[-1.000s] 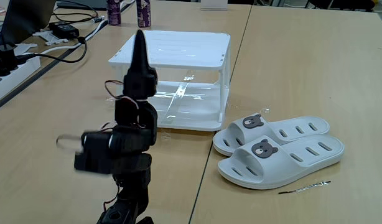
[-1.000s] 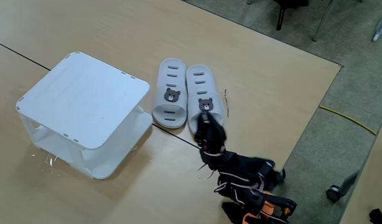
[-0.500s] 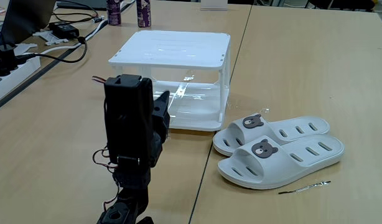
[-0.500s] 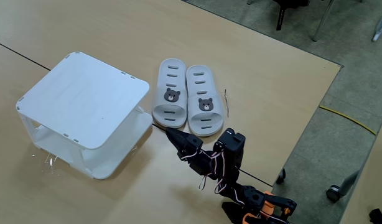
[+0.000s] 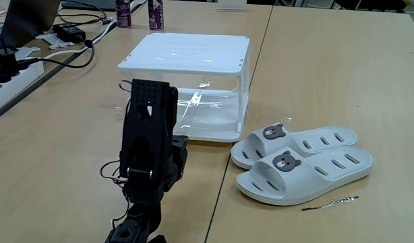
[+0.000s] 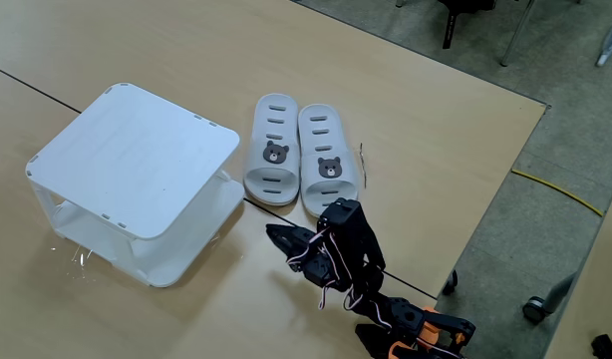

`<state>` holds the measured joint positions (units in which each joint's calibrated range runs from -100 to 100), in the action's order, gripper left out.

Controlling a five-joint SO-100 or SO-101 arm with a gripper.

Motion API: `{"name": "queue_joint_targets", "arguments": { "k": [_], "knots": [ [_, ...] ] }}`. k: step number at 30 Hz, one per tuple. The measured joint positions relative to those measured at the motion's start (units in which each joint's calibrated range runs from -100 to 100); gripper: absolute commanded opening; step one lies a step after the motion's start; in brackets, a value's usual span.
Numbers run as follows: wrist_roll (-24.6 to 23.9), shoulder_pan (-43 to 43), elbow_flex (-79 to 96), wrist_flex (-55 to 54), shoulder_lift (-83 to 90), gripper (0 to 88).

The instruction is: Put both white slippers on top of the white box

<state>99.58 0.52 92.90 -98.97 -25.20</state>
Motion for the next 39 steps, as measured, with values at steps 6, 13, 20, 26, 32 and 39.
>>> {"name": "queue_joint_targets", "arguments": {
  "k": [6, 13, 20, 26, 32, 39],
  "knots": [
    [0.0, 8.76, -0.18, 0.0, -0.25, 0.7],
    [0.0, 16.78, -0.18, 0.0, -0.25, 0.7],
    [0.0, 17.15, -0.18, 0.0, -0.25, 12.3],
    [0.0, 17.08, -4.31, 0.0, -0.25, 18.4],
    [0.0, 17.08, -7.01, 0.0, -0.25, 18.4],
    [0.0, 13.63, -10.06, 0.0, -0.49, 18.4]
  ]
}}
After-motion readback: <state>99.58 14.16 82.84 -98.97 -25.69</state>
